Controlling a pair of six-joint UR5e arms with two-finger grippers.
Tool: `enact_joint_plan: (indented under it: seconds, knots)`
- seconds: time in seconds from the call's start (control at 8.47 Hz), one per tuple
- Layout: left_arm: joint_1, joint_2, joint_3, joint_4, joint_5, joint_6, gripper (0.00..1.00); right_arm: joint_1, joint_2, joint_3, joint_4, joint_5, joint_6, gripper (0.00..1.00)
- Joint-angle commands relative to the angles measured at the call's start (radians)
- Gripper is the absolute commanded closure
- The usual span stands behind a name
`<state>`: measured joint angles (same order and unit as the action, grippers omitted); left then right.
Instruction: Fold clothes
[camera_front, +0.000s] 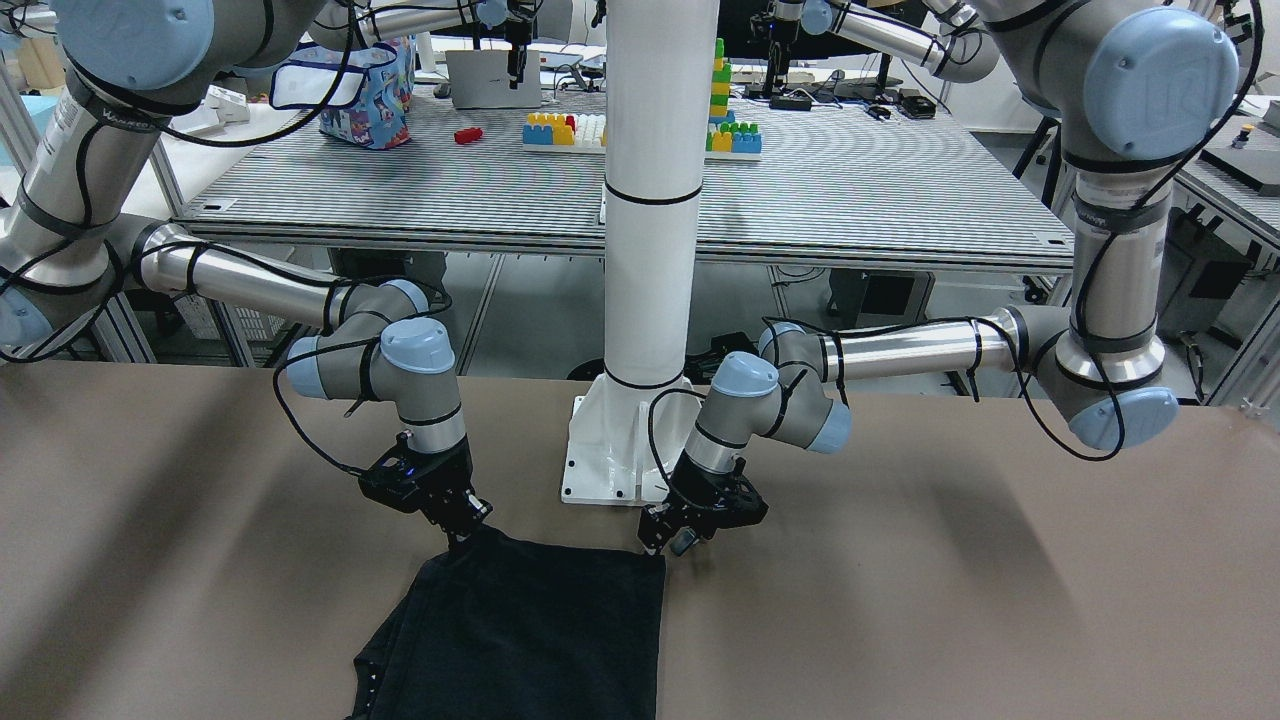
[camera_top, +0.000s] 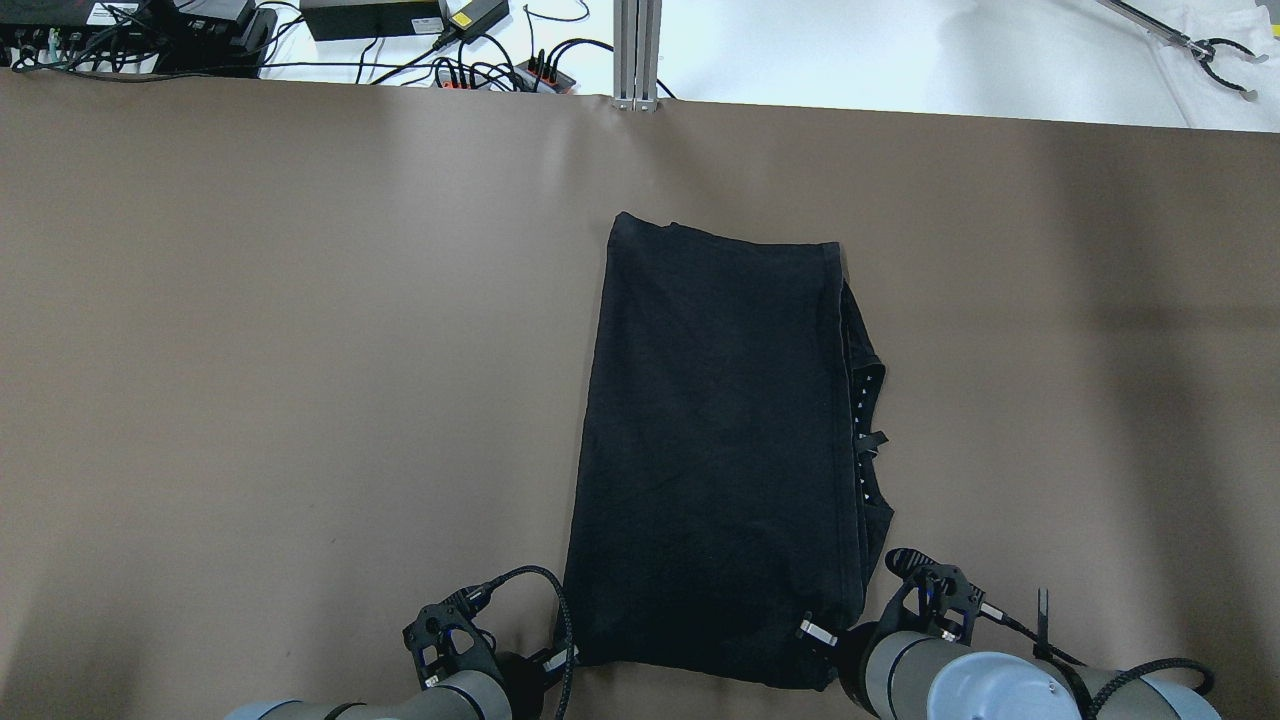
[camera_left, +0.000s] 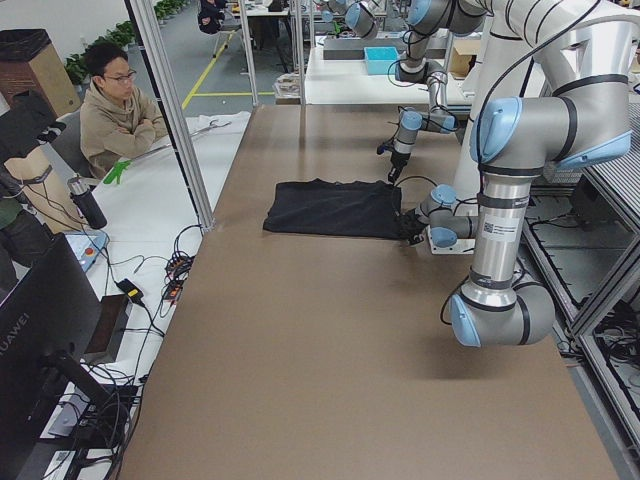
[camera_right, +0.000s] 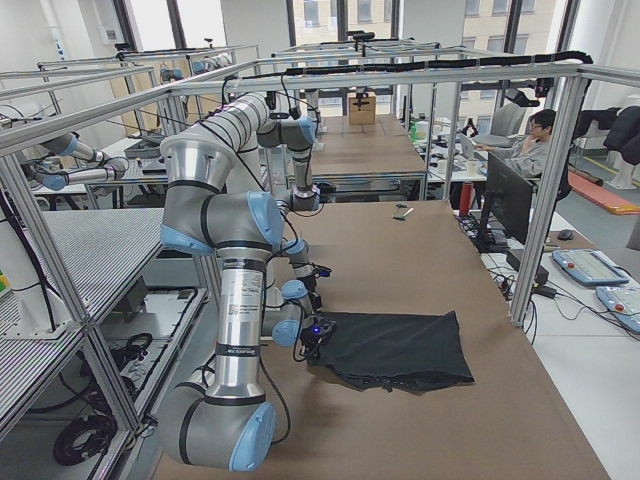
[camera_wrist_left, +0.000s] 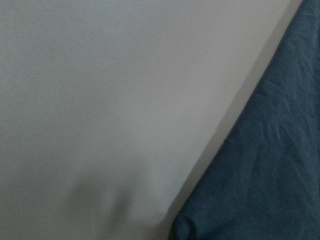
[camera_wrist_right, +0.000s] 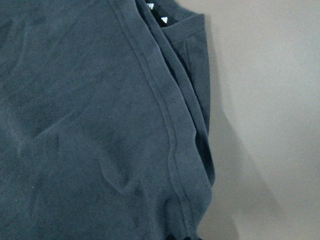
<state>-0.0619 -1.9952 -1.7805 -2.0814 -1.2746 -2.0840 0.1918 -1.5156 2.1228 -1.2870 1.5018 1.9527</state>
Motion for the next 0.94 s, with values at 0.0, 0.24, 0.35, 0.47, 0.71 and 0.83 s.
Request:
enact_joint_plan:
  seconds: [0.0, 0.24, 0.35, 0.47, 0.71, 0.83]
  knots:
    - [-0.002, -0.004, -0.035, -0.003, -0.003, 0.004, 1.00, 0.002, -0.002, 0.000, 0.000, 0.002, 0.000, 1.00]
    - [-0.006, 0.006, -0.105, 0.003, -0.009, 0.007, 1.00, 0.003, -0.002, 0.006, 0.000, 0.002, 0.000, 1.00]
    - [-0.006, 0.012, -0.156, 0.006, -0.003, 0.007, 1.00, 0.006, -0.014, 0.032, 0.000, 0.012, -0.002, 1.00]
    - [-0.004, 0.021, -0.209, 0.011, 0.003, 0.002, 1.00, 0.014, -0.018, 0.058, 0.000, 0.032, -0.002, 1.00]
    - [-0.003, 0.070, -0.377, 0.109, 0.004, -0.023, 1.00, 0.038, -0.051, 0.149, 0.000, 0.081, -0.002, 1.00]
    - [0.001, 0.037, -0.458, 0.258, 0.001, -0.042, 1.00, 0.098, -0.043, 0.190, 0.000, 0.166, -0.002, 1.00]
